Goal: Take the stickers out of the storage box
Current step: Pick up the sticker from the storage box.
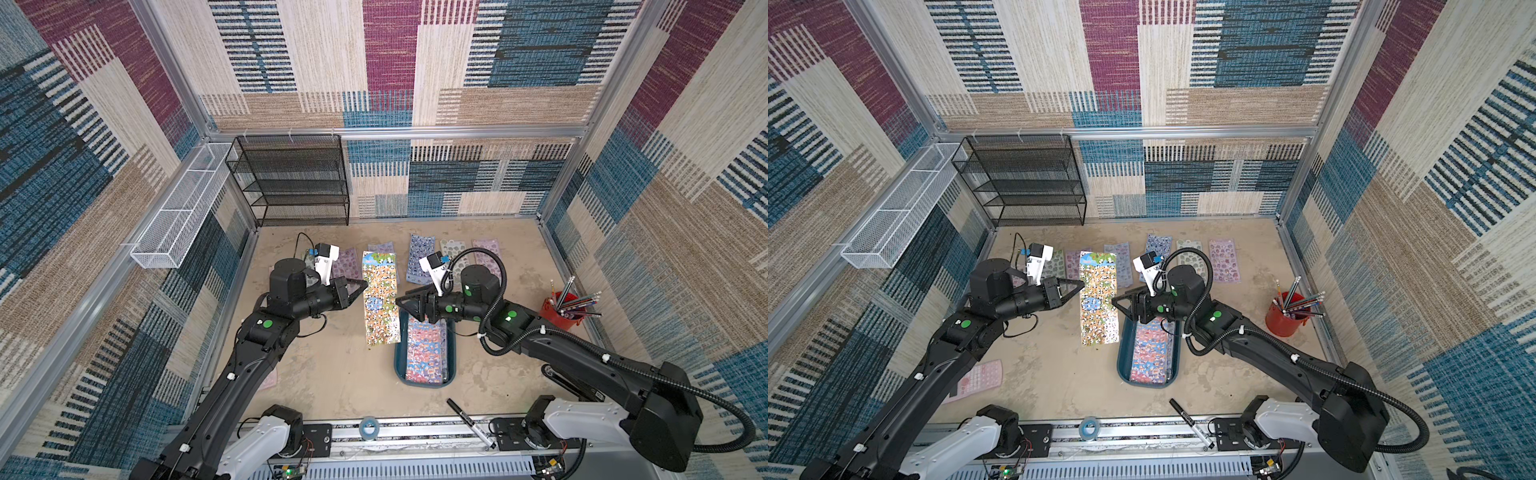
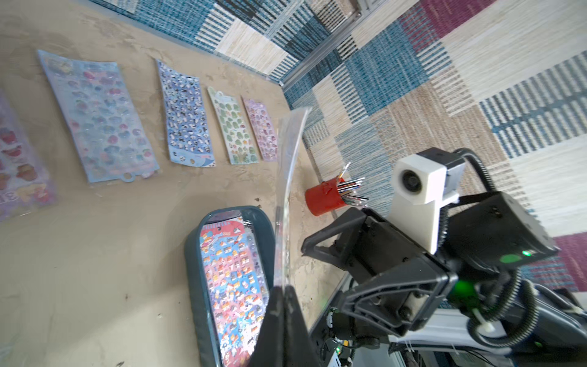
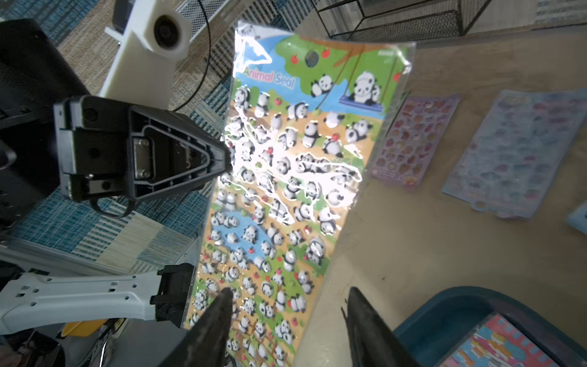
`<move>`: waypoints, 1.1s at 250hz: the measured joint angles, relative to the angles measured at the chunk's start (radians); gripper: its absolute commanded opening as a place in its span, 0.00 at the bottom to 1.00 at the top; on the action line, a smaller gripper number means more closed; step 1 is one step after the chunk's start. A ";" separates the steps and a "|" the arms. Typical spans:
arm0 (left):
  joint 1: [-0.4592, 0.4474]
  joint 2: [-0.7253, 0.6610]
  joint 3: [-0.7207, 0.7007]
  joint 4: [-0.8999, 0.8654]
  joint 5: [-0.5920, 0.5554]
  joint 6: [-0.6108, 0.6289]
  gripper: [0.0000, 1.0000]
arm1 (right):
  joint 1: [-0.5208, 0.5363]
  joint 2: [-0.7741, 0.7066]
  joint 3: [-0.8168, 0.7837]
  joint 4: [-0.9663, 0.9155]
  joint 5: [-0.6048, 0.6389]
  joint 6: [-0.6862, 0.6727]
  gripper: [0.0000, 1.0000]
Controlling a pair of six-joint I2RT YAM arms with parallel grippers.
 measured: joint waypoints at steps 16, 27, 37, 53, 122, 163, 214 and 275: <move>0.012 -0.002 -0.014 0.043 0.038 -0.022 0.00 | 0.000 0.011 -0.010 0.040 -0.045 0.021 0.56; 0.018 -0.002 -0.023 0.069 0.060 -0.039 0.00 | 0.000 0.019 -0.014 0.066 -0.071 0.037 0.53; 0.023 -0.002 -0.029 0.086 0.076 -0.055 0.00 | 0.000 0.028 -0.015 0.092 -0.094 0.050 0.48; 0.031 -0.002 -0.033 0.105 0.094 -0.074 0.00 | 0.000 0.044 -0.015 0.126 -0.120 0.067 0.35; 0.058 -0.006 -0.045 0.136 0.136 -0.106 0.11 | 0.000 0.069 -0.031 0.215 -0.167 0.136 0.00; 0.089 -0.022 -0.020 0.069 0.115 -0.097 0.89 | 0.000 0.088 -0.024 0.214 -0.164 0.143 0.00; 0.116 -0.100 0.094 -0.151 -0.092 0.004 0.99 | 0.008 0.114 -0.018 0.171 -0.134 0.146 0.00; 0.120 -0.161 0.216 -0.421 -0.433 0.105 0.99 | 0.116 0.265 0.090 0.031 -0.017 0.130 0.00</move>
